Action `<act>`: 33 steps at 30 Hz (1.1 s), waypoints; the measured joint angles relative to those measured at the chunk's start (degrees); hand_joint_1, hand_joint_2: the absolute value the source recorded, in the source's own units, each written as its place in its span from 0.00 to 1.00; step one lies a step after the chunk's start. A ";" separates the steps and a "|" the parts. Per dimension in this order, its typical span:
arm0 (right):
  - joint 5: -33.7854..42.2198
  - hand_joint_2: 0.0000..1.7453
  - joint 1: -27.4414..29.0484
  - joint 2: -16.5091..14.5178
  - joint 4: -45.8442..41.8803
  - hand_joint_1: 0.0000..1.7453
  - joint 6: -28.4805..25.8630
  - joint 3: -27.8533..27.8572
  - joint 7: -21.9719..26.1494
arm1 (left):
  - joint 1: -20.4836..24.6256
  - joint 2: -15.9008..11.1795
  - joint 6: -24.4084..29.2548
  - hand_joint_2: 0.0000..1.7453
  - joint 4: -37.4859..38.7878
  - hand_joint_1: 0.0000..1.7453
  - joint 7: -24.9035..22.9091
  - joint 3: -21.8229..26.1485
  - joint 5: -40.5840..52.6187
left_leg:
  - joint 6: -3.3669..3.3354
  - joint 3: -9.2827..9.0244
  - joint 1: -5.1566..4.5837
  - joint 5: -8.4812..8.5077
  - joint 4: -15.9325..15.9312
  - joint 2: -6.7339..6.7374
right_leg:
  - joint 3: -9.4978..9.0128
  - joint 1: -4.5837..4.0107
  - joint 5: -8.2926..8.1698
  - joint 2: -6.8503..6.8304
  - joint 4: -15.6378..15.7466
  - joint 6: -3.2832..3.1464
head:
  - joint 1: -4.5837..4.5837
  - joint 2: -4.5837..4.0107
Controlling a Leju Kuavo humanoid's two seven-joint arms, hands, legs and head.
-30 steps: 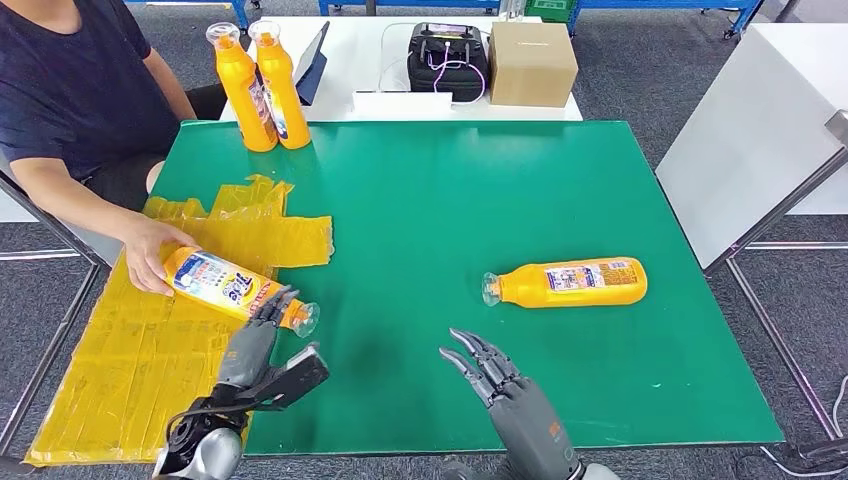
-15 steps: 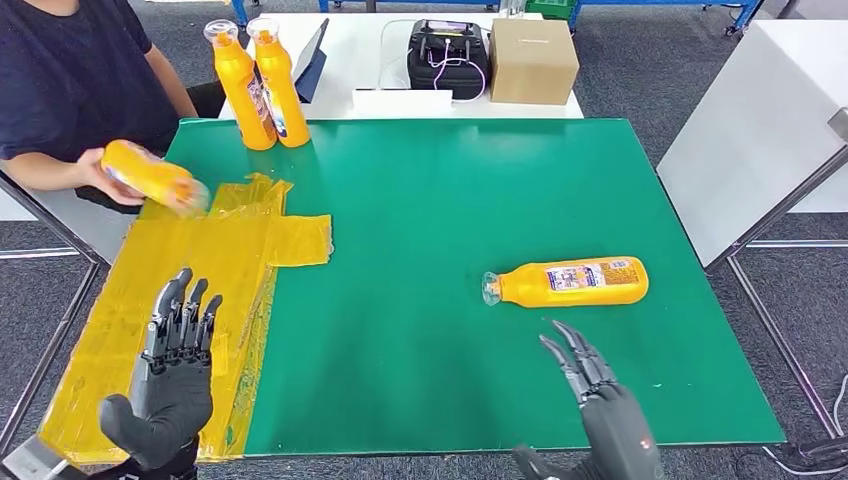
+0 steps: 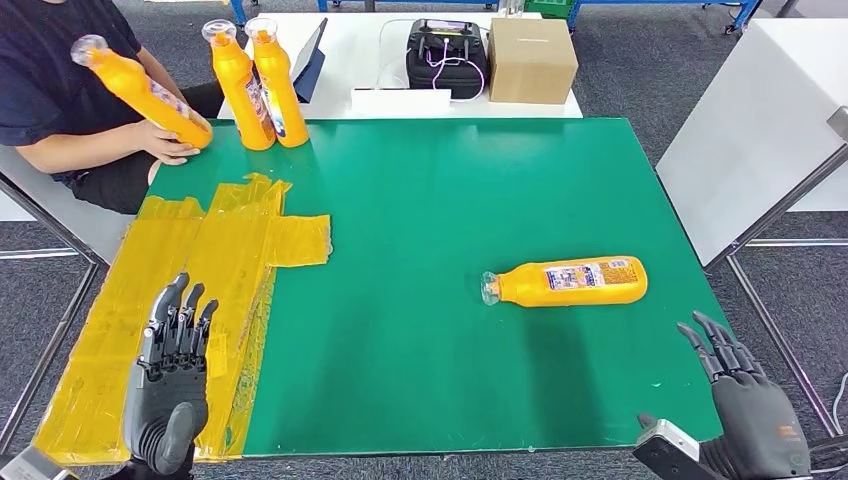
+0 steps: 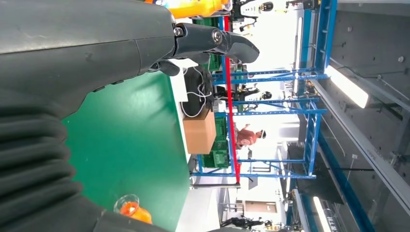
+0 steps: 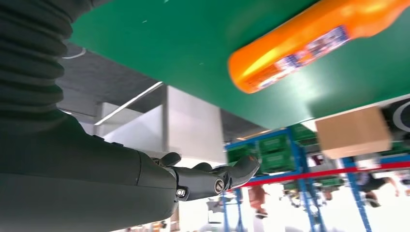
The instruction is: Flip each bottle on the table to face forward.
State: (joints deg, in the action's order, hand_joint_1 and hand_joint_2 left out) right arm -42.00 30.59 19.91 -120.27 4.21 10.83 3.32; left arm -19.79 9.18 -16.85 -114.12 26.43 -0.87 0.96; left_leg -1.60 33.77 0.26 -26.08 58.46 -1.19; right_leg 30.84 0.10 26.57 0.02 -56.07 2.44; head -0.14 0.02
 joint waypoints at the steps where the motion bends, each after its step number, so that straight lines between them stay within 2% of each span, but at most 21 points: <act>1: -0.22 1.00 0.00 -0.45 0.19 0.00 0.21 0.85 0.10 | 0.02 0.00 0.03 1.00 0.00 0.00 0.00 -0.02 -0.07 | 0.00 0.00 0.00 0.00 0.00 0.00 | -0.01 0.00 0.00 0.00 0.00 0.00 | 0.01 0.00; 6: -3.55 1.00 -1.46 -2.10 2.16 0.00 1.28 4.21 0.42 | 0.45 -0.10 -0.30 1.00 0.26 0.00 -0.51 -0.27 -0.21 | 0.00 0.01 0.01 0.00 0.00 0.02 | 0.01 -0.01 0.00 0.01 0.00 0.00 | 0.00 0.00; 12: -5.88 1.00 -10.32 -2.17 10.56 0.00 2.80 5.18 0.49 | 2.94 -0.82 -0.42 1.00 1.65 0.00 -1.89 -2.49 -0.20 | -0.06 -0.05 -0.02 0.07 0.00 0.09 | -0.10 0.02 -0.08 0.02 0.00 0.05 | 0.01 0.00; 22: -7.66 1.00 -22.40 -1.01 22.45 0.00 2.97 -2.83 -4.36 | 4.35 -2.29 0.61 1.00 2.25 0.00 -2.66 -4.92 0.23 | -0.15 -0.01 -0.01 0.16 0.02 0.03 | -0.27 0.00 -0.14 0.02 -0.03 0.13 | -0.01 0.00; 33: -7.51 1.00 -29.92 -0.43 29.79 0.00 2.92 -10.21 -5.55 | 5.00 -2.93 0.48 1.00 2.25 0.00 -3.04 -5.18 -0.17 | -0.14 0.01 -0.01 0.17 0.02 -0.01 | -0.28 0.02 -0.14 0.00 -0.03 0.13 | 0.01 0.00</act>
State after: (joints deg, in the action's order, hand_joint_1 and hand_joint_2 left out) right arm -49.52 0.67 19.48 -90.48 7.13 0.62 -2.23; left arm -14.79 6.25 -16.37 -111.86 23.39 -6.05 0.79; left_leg -1.74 33.78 0.24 -25.91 58.47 -1.20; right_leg 30.56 0.12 26.44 0.01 -56.11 2.57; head -0.13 0.02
